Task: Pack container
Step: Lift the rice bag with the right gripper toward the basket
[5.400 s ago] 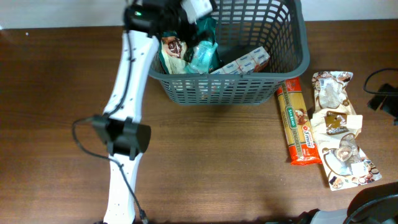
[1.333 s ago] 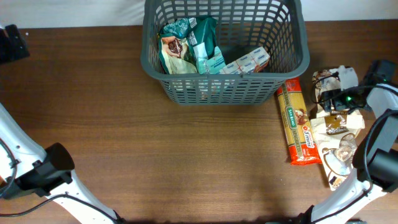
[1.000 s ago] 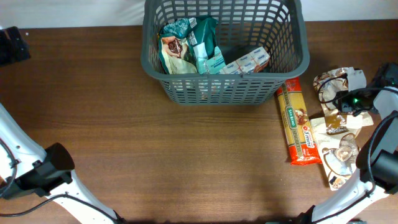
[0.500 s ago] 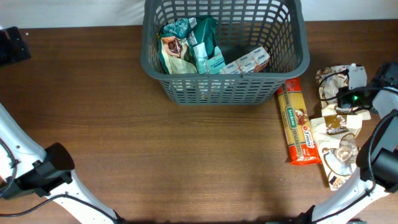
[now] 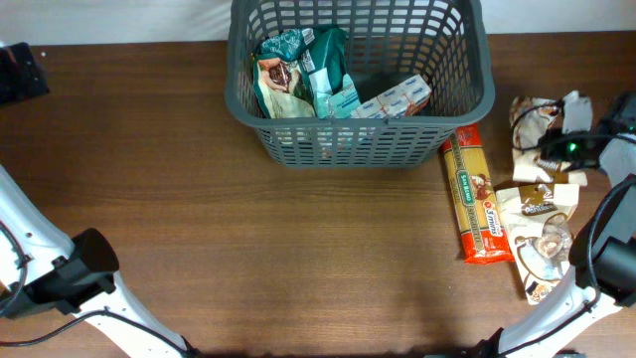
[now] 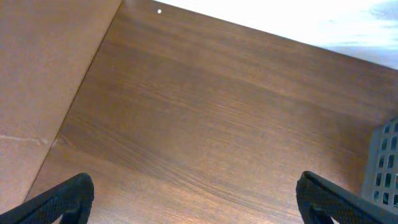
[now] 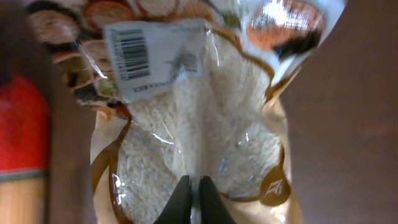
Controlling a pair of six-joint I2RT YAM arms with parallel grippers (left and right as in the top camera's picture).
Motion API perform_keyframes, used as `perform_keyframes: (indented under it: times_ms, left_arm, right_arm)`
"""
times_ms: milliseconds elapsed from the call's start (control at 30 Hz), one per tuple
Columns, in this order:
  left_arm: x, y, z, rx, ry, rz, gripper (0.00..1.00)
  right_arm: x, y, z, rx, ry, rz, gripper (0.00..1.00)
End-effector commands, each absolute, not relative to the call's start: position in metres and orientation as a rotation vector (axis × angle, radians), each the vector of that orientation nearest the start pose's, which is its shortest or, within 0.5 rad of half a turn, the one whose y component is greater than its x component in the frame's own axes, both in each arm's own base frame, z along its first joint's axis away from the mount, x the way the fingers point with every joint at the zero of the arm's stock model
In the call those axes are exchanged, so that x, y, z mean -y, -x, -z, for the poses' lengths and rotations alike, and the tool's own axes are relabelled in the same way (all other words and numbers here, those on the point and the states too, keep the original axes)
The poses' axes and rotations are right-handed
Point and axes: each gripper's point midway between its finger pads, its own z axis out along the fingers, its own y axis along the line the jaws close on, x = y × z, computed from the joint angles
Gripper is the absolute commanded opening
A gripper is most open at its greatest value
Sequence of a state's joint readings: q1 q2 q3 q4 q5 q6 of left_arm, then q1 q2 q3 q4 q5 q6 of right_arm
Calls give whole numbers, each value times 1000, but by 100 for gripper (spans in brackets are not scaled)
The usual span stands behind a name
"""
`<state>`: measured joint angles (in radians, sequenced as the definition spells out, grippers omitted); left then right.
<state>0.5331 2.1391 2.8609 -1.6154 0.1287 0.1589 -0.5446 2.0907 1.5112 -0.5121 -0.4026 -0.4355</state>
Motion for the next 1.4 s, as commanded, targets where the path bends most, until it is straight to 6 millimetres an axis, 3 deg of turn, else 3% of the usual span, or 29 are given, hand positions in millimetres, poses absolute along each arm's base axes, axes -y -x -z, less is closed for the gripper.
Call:
perform_keyframes:
  times_ms: [0, 100, 367, 533, 700, 800, 900, 1000, 1367]
  left_arm:
    - [-212, -410, -349, -2430, 414, -115, 99]
    - [-212, -410, -349, -2430, 414, -114, 99]
    - [-209, -412, -349, -2428, 405, -113, 99]
    - [-202, -420, -352, -2414, 373, -112, 99]
    - [-194, -429, -356, -2394, 337, -111, 99]
    - [-189, -434, -359, -2382, 317, -111, 99]
    - [-187, -436, -360, -2376, 307, -111, 99]
    - [-187, -437, -361, -2373, 299, -115, 99]
    - [-190, -438, -362, -2371, 275, -142, 99]
  right_arm:
    - [201, -491, -142, -2337, 18, -162, 4]
    - [198, -502, -200, -2263, 65, -123, 4]
    - [156, -521, -290, -2142, 199, -92, 4]
    - [114, -533, -359, -1993, 320, -56, 4]
    - [69, -532, -435, -1815, 426, -22, 4]
    - [27, -525, -478, -1700, 503, -26, 4]
    - [-4, -520, -495, -1649, 554, -51, 4]
    - [-24, -520, -498, -1639, 570, -51, 4]
    - [-28, -518, -469, -1777, 539, -33, 4]
